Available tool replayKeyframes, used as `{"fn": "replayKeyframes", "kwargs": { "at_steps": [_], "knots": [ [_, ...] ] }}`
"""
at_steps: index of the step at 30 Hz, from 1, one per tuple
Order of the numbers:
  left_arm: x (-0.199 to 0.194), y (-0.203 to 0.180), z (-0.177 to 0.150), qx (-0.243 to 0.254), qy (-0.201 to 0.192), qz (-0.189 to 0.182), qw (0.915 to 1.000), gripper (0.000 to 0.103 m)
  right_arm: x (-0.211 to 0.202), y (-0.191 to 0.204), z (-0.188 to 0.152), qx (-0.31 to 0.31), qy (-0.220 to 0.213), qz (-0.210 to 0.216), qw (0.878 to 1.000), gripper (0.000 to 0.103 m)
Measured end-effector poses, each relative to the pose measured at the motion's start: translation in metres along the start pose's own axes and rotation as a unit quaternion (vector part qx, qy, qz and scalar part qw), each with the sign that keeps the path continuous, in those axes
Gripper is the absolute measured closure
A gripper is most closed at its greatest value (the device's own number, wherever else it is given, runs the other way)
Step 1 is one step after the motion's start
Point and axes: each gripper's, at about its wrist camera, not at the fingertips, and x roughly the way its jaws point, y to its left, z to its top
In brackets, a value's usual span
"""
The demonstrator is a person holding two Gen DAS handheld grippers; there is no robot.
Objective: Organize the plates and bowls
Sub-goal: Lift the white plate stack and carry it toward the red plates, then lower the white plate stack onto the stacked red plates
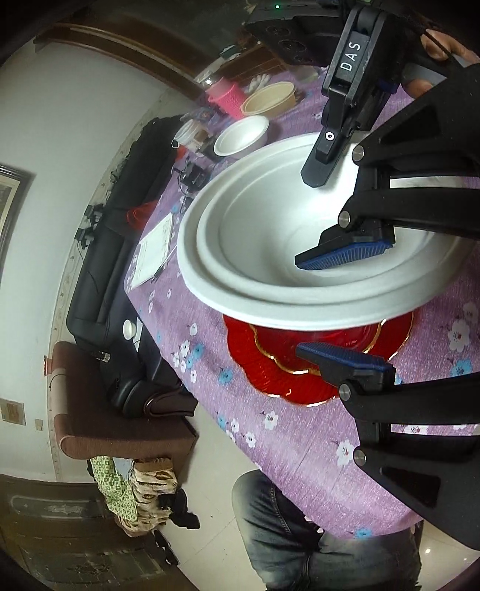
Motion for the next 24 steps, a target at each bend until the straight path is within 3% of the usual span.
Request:
{"fn": "replayKeyframes", "kwargs": {
  "at_steps": [24],
  "knots": [
    [0.0081, 0.0112, -0.001, 0.002, 0.001, 0.028, 0.9996, 0.064, 0.0049, -0.0064, -0.0004, 0.008, 0.005, -0.009, 1.0, 0.089]
  ]
}}
